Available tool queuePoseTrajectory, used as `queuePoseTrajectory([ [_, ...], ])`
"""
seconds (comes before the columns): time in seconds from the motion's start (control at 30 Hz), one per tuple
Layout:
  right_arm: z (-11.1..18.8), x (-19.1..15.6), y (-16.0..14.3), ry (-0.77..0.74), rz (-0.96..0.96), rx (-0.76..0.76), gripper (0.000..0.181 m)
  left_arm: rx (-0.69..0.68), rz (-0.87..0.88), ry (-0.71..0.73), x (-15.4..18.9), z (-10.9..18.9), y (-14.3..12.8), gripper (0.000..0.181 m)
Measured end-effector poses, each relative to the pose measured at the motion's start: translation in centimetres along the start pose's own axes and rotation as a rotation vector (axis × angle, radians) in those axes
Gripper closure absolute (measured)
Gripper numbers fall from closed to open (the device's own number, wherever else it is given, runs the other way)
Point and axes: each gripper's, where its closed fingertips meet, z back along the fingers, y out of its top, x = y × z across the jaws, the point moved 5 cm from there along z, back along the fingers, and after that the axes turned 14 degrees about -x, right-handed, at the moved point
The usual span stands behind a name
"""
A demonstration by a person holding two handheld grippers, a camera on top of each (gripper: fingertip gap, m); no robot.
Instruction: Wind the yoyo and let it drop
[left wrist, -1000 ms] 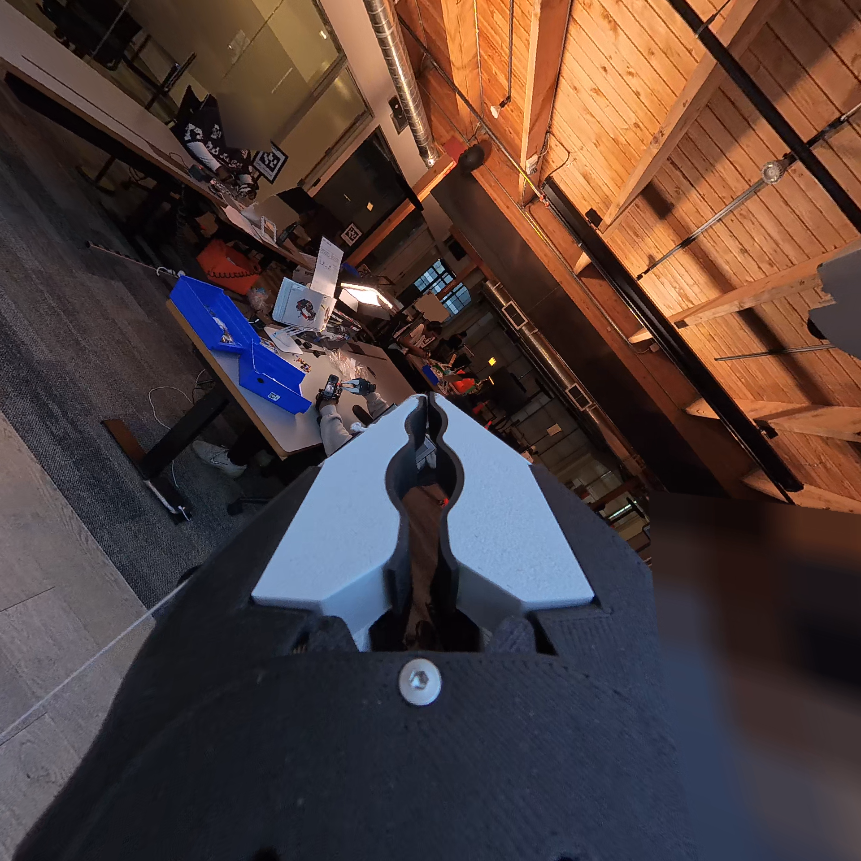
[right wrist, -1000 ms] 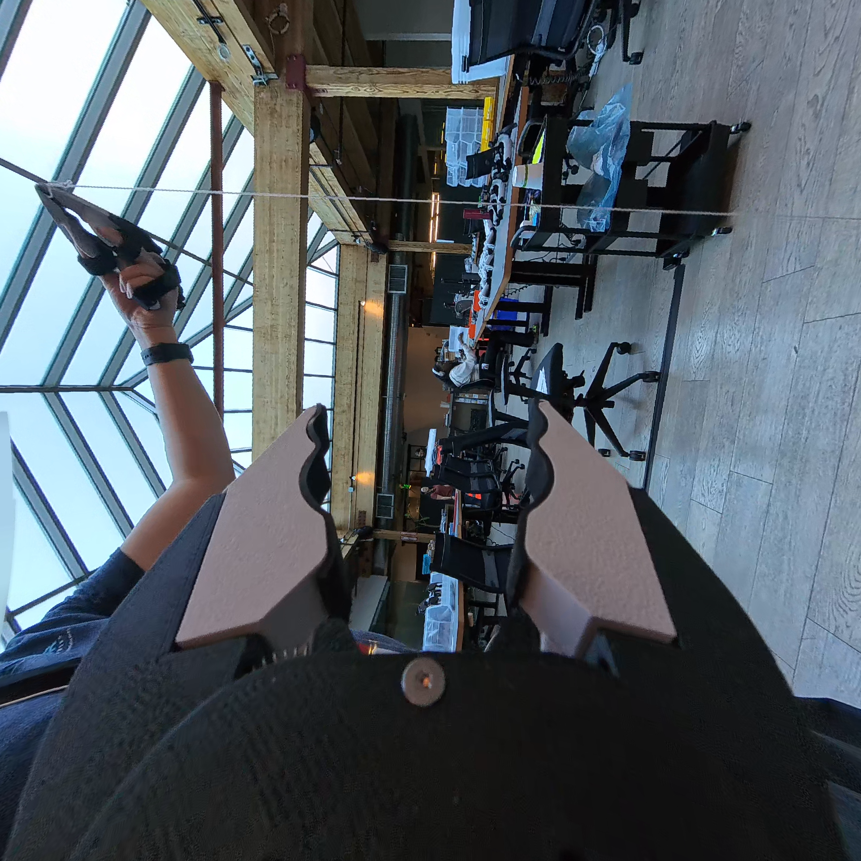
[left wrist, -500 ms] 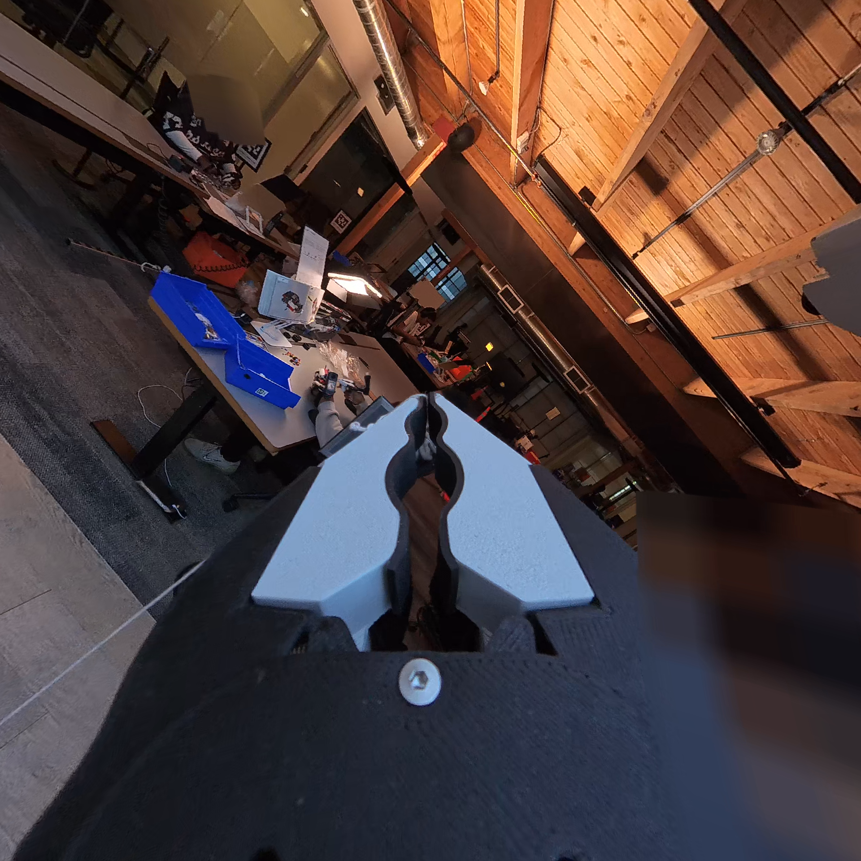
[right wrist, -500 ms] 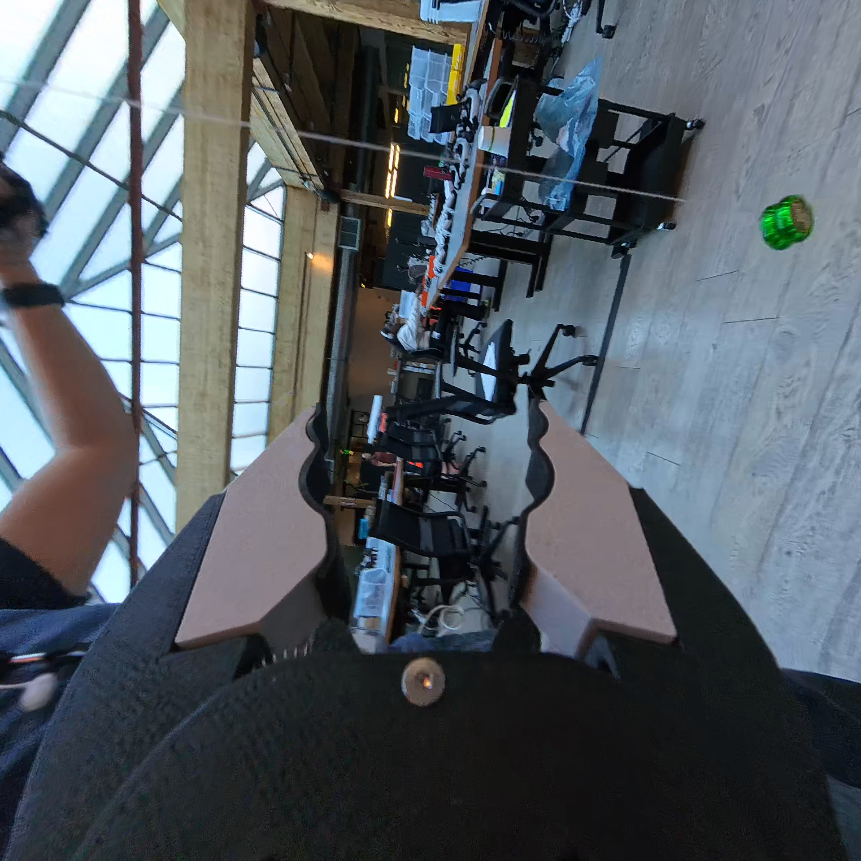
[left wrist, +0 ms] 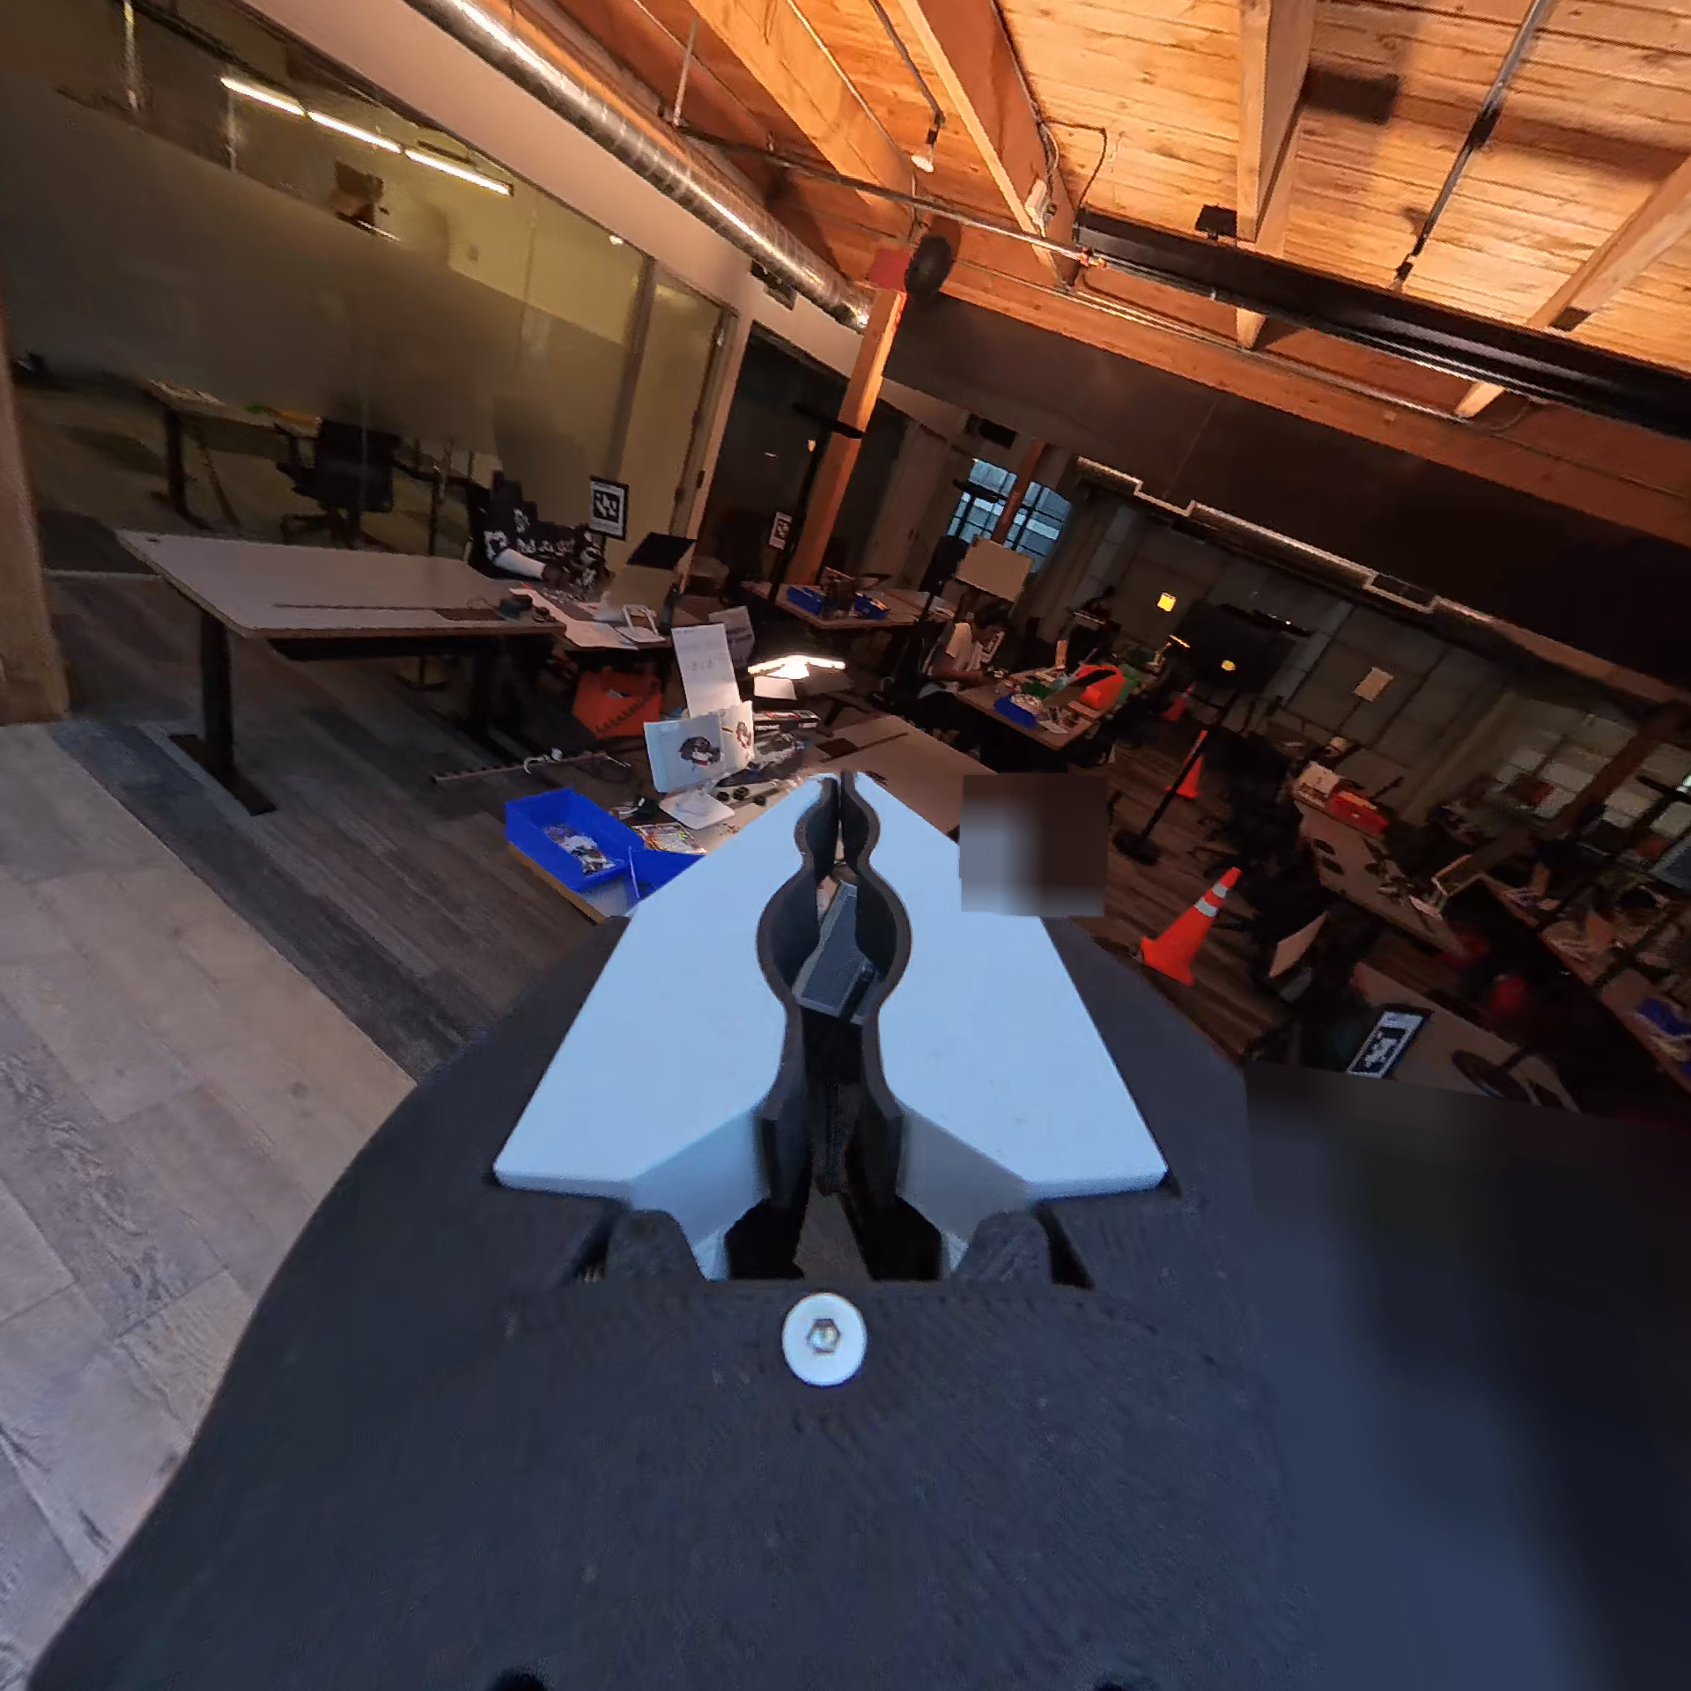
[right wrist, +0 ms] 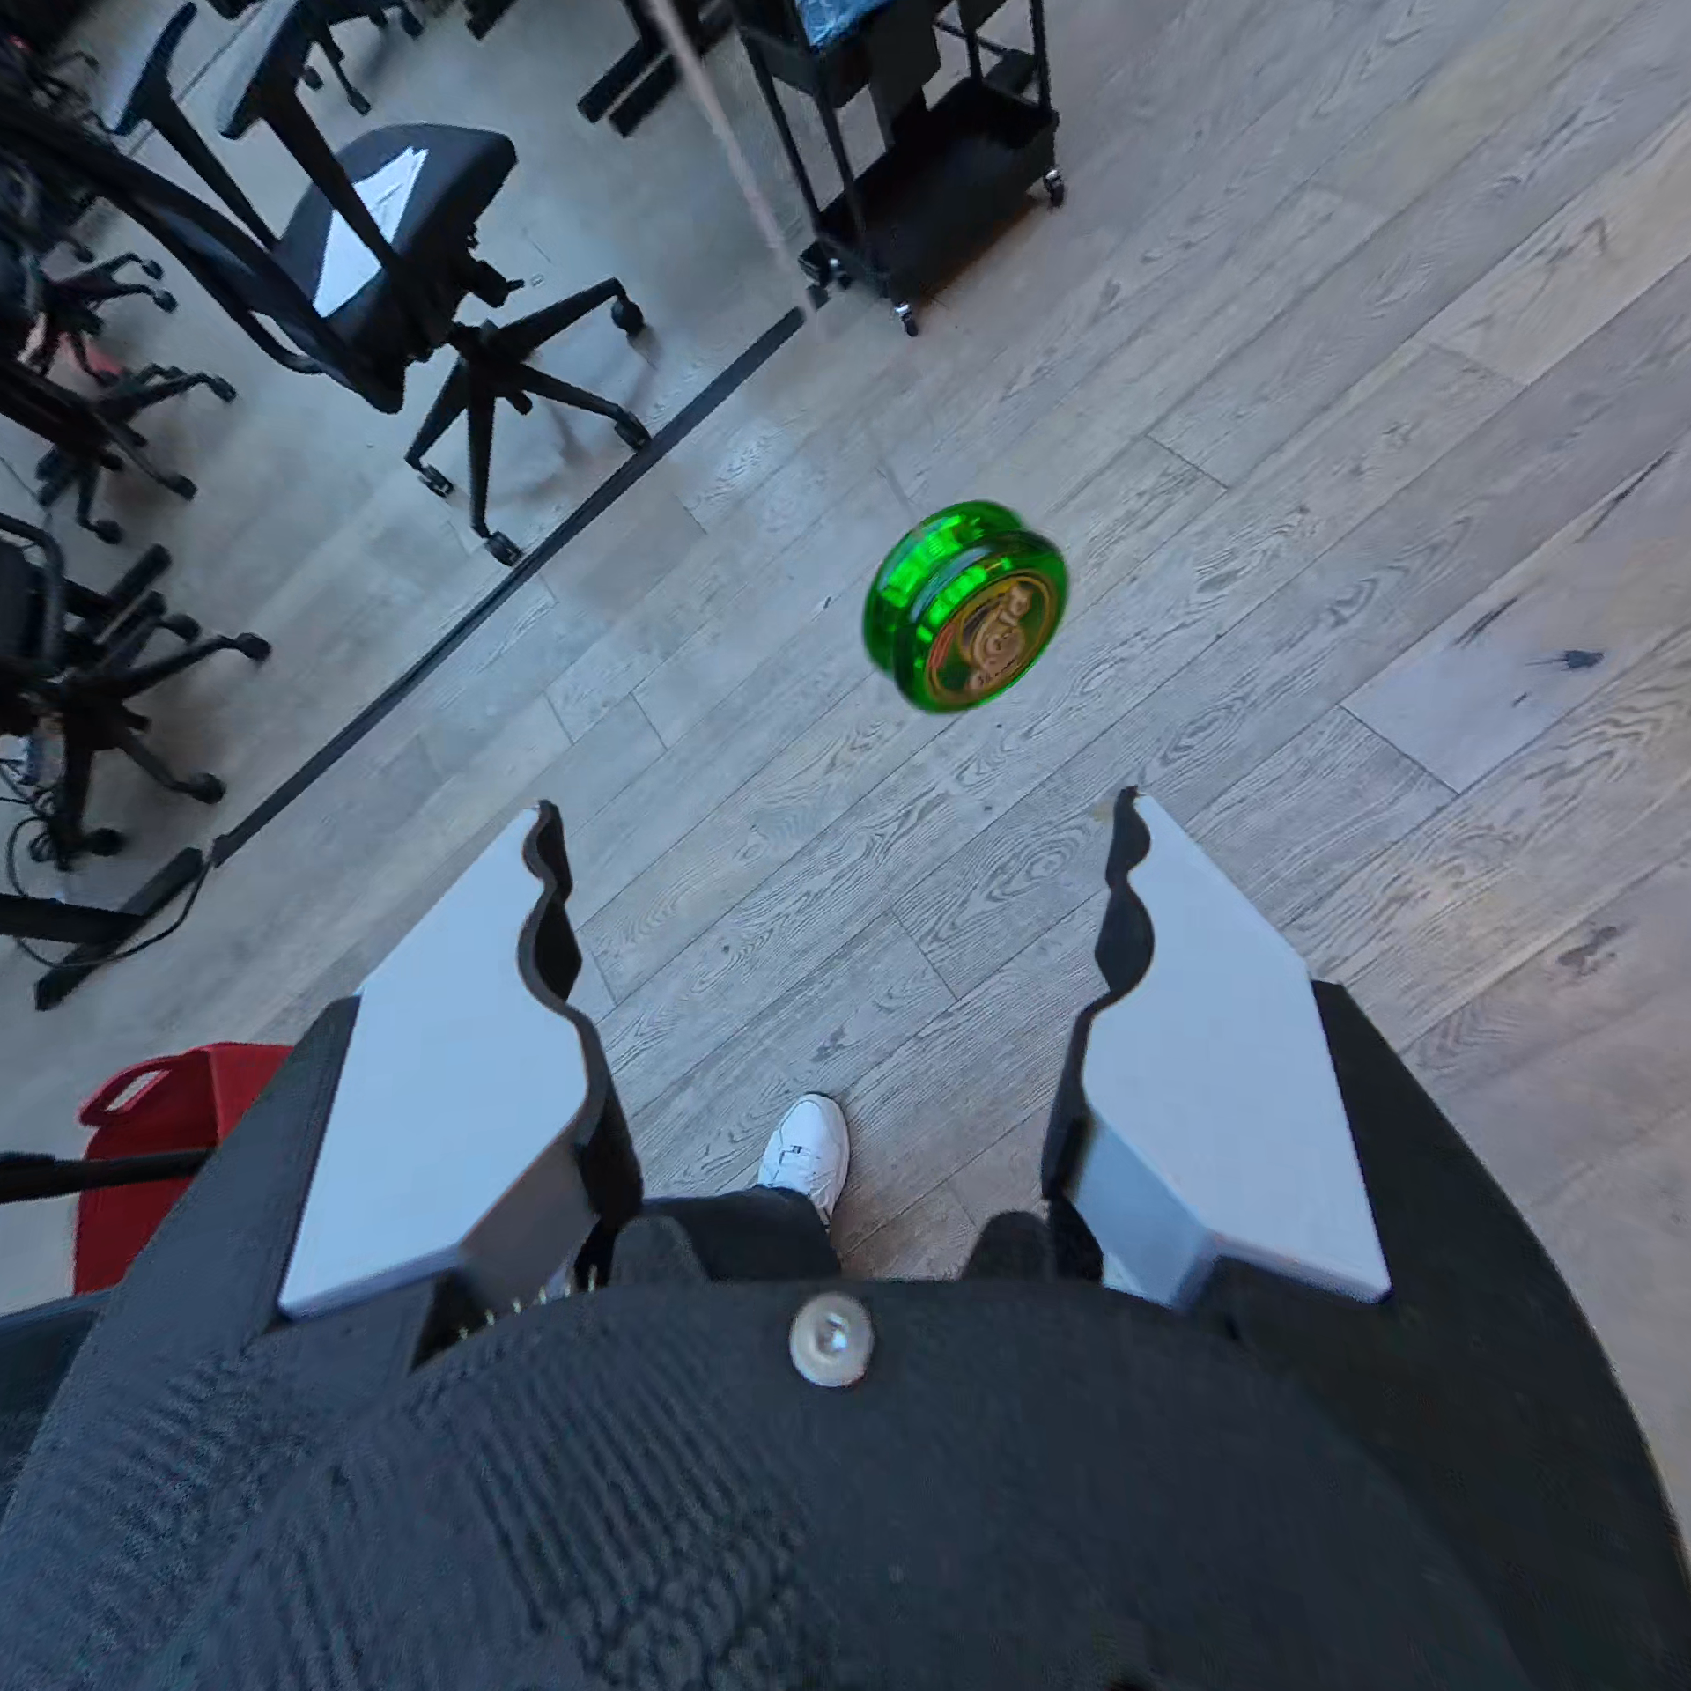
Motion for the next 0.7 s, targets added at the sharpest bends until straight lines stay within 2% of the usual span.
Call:
queuePoseTrajectory([
  [0.1,-0.6,0.2,-0.7,-0.046,0.009,0.005,0.066,0.005,-0.052,0.087,2.3,2.0,1.9,0.181],
  [0.13,-0.8,0.1,-1.3,-0.026,0.016,-0.02,0.074,0.009,-0.064,0.108,2.8,2.6,2.2,0.181],
  [0.17,-0.7,-0.9,-1.7,0.074,0.029,-0.031,0.107,0.016,-0.071,0.118,3.3,3.1,2.5,0.181],
  [0.2,-0.2,-1.8,-1.9,0.165,0.025,-0.016,0.117,0.023,-0.078,0.124,3.7,3.6,2.6,0.181],
  [0.23,0.2,-2.4,-2.0,0.211,0.002,0.009,0.118,0.031,-0.083,0.128,3.9,4.0,2.7,0.181],
  [0.37,1.5,-3.2,-2.9,0.192,0.006,0.012,0.117,0.042,-0.084,0.125,3.7,5.0,2.2,0.181],
  [0.43,2.4,-3.2,-3.0,0.196,-0.005,0.04,0.117,0.03,-0.076,0.114,2.9,5.3,1.2,0.181],
  [0.5,3.4,-2.8,-3.4,0.177,0.001,0.052,0.117,0.007,-0.065,0.133,1.0,5.7,-1.1,0.181],
  [0.57,4.8,-2.2,-3.8,0.147,0.013,0.074,0.118,-0.022,-0.015,0.135,-1.4,6.2,-4.8,0.181],
  [0.63,6.8,-1.6,-4.2,0.129,0.03,0.117,0.118,-0.037,0.044,0.098,-3.5,6.6,-9.9,0.181],
  [0.7,9.4,-1.2,-4.2,0.122,0.049,0.176,0.118,-0.05,0.095,0.087,-5.7,6.8,-16.5,0.181],
])
